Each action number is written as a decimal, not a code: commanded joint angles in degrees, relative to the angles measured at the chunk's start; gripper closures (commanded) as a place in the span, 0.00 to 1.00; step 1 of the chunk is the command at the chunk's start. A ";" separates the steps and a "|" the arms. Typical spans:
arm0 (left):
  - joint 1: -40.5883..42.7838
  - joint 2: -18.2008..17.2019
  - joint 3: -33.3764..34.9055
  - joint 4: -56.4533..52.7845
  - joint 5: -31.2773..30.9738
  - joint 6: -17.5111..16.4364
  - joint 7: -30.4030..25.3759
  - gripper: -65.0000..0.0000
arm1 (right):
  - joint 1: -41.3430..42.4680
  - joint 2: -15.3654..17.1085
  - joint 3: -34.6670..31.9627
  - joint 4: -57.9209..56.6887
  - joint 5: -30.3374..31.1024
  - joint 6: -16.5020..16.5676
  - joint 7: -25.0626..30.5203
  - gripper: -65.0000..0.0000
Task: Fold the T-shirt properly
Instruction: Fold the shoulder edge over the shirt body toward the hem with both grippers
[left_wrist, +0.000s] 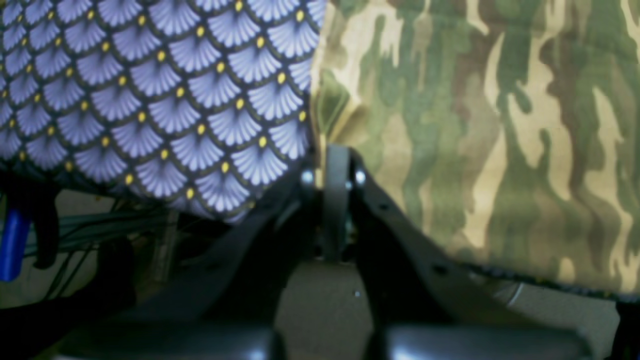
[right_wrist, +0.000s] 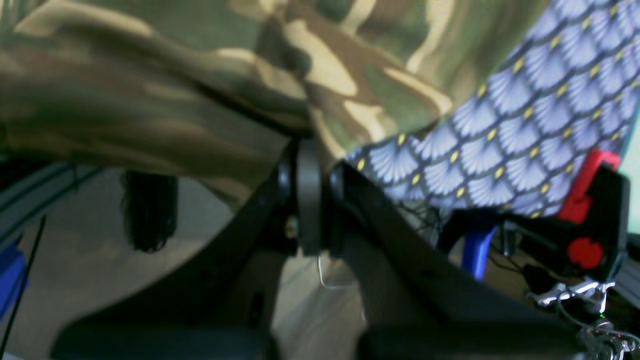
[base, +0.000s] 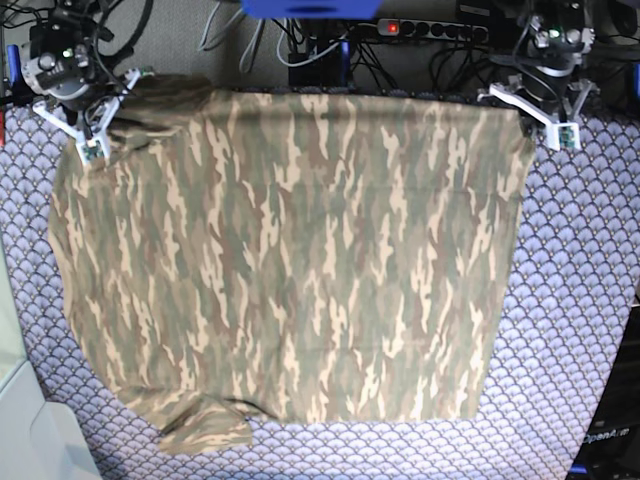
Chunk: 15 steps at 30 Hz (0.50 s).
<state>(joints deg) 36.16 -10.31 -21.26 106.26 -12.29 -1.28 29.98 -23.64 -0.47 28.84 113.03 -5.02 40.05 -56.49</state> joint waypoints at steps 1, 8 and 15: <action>-0.07 -0.55 -0.50 1.74 0.65 0.97 -1.27 0.99 | 0.12 0.60 0.39 0.94 -0.92 -0.05 -0.26 1.00; -5.44 -0.20 -0.50 4.03 0.65 0.97 5.32 0.99 | 3.29 0.87 -2.77 1.03 -0.92 -0.05 -0.52 1.00; -15.90 -0.11 -0.50 3.68 0.65 0.97 18.16 0.99 | 9.09 1.74 -5.59 0.59 -1.36 -0.05 -0.52 1.00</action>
<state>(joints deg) 20.47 -9.93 -21.32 109.01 -11.90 -0.51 49.63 -14.90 0.71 23.09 112.77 -6.26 40.05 -57.84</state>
